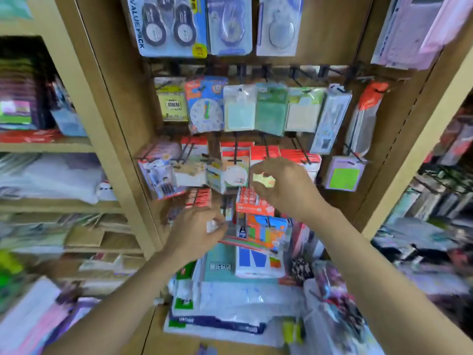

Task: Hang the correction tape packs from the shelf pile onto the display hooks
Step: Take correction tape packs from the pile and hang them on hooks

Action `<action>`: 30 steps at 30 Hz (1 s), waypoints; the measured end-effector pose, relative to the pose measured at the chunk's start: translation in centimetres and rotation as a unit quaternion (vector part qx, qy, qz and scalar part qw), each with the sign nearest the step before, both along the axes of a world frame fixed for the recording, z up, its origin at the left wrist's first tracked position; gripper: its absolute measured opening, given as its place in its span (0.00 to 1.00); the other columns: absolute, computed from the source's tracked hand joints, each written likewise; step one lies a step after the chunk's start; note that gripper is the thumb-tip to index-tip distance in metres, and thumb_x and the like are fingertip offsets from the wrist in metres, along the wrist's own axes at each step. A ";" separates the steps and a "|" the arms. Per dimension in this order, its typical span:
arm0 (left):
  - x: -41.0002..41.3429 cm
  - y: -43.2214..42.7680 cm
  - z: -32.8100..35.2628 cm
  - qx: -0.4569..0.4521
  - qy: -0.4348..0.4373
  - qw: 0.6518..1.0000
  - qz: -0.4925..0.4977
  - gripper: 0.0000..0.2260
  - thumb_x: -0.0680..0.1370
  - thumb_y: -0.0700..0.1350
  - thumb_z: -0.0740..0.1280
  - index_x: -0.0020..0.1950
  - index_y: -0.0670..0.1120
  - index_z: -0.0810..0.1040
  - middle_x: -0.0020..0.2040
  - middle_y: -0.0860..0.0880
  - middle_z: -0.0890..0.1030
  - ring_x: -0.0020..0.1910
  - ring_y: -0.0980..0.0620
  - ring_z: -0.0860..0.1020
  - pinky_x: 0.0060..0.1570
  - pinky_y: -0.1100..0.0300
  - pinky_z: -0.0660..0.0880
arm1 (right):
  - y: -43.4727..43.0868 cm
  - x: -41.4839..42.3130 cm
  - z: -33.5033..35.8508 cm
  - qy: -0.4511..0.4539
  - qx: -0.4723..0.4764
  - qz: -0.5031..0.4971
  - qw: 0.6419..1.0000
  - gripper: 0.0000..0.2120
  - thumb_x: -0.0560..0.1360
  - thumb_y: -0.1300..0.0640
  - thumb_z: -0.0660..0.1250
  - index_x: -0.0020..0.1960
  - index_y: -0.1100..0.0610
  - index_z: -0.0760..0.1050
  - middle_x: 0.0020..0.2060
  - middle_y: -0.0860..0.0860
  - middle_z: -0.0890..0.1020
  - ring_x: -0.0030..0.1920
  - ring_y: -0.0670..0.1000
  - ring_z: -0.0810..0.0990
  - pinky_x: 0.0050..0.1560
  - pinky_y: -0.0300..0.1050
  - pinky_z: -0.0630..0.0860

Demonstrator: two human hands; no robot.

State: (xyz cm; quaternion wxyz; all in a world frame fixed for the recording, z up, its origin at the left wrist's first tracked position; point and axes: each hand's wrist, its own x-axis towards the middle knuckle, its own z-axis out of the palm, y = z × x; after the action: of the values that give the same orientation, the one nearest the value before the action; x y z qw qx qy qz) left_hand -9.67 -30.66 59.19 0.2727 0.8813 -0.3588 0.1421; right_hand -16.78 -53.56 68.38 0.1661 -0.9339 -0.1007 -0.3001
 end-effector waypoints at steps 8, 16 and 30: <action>-6.8 2.8 -12.7 0.094 0.162 0.979 0.082 0.04 0.75 0.48 0.74 0.49 0.52 0.85 0.48 0.57 0.86 0.47 0.54 0.82 0.43 0.60 0.76 | 0.1 -5.9 -15.8 0.204 0.106 -0.041 0.972 0.13 0.73 0.56 0.71 0.58 0.50 0.81 0.46 0.51 0.86 0.45 0.57 0.84 0.45 0.50 0.79; -15.0 8.7 -23.4 0.175 0.343 0.910 0.154 0.06 0.72 0.53 0.70 0.44 0.52 0.83 0.44 0.58 0.84 0.46 0.55 0.82 0.42 0.60 0.76 | 2.9 -12.9 -30.8 0.445 0.203 -0.091 0.868 0.16 0.74 0.53 0.70 0.62 0.48 0.78 0.47 0.46 0.85 0.49 0.50 0.83 0.51 0.46 0.79; -12.8 14.5 -45.6 0.137 0.593 0.754 0.247 0.04 0.77 0.49 0.70 0.49 0.51 0.83 0.49 0.51 0.85 0.52 0.48 0.82 0.48 0.58 0.74 | 12.6 -18.1 -49.5 0.649 0.263 -0.200 0.685 0.15 0.74 0.56 0.68 0.60 0.49 0.80 0.48 0.49 0.86 0.53 0.53 0.82 0.53 0.43 0.75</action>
State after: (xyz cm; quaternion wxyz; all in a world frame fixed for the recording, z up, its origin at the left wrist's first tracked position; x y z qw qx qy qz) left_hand -22.47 -16.15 13.64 0.2622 0.8747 0.0899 -0.3975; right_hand -34.91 -40.95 18.91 0.3646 -0.8114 0.3040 0.3411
